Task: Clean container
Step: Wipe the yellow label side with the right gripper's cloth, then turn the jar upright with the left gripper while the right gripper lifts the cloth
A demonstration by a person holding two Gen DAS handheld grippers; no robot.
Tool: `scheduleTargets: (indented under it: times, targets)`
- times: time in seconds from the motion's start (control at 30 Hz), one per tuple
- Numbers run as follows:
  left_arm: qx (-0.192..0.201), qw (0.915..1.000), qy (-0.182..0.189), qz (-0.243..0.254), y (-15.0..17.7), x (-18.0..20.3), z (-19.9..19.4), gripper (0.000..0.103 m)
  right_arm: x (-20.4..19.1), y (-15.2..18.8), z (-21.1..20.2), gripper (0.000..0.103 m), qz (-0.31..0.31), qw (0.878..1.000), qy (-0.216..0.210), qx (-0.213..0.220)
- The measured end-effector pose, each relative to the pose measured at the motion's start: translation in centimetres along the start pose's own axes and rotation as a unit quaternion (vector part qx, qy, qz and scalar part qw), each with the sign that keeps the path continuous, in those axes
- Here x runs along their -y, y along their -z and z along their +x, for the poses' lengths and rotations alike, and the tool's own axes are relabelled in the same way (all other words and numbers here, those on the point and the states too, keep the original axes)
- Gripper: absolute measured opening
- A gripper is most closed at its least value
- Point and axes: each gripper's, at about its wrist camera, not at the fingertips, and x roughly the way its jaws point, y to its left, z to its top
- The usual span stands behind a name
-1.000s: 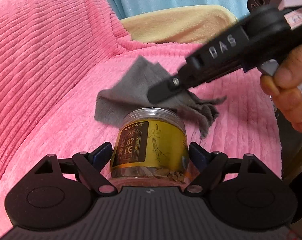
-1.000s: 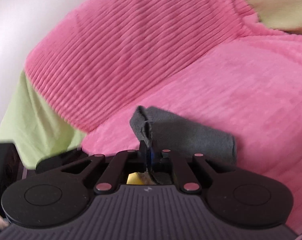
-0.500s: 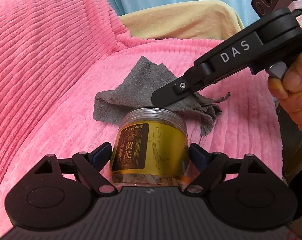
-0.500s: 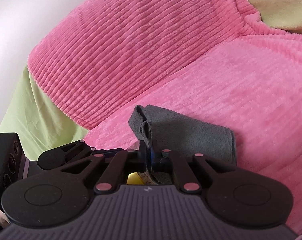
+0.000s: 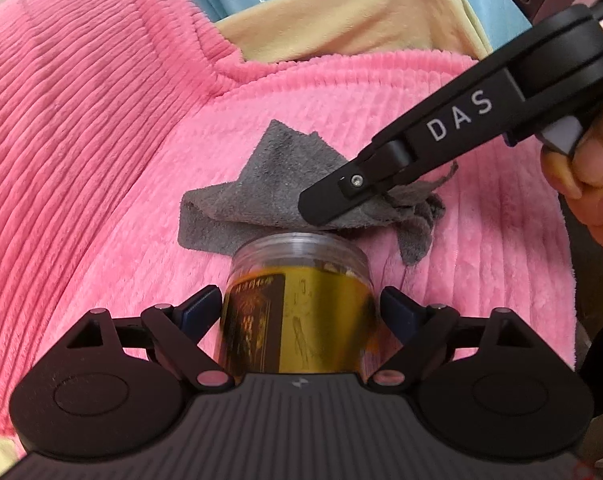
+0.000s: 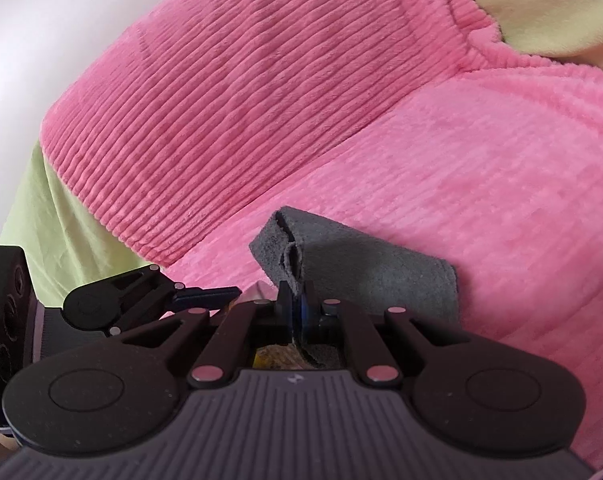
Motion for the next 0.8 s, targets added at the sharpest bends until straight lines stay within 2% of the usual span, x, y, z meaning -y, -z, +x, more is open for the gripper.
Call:
scheduleTargets:
  times: [0.27,0.37,0.5,0.8]
  targets:
    - [-0.019,0.9996,0.001,0.022,-1.1,0.0,1.3,0.086,0.7,-0.4,-0.7,0.004,0.009,1.0,0.005,0.009]
    - [0.008,0.9999,-0.001,0.009,-1.2,-0.4,0.6,0.085,0.8,-0.4,-0.8,0.004,0.014,1.0,0.011,0.017]
    - [0.059,0.9976,-0.004,-0.037,-1.0,-1.9,-1.0,0.085,1.0,-0.5,-1.4,0.004,0.024,0.999,0.024,0.043]
    - [0.067,0.994,0.009,-0.086,1.8,-4.0,-3.2,0.086,1.6,-0.8,-1.9,0.004,0.042,0.996,0.034,0.066]
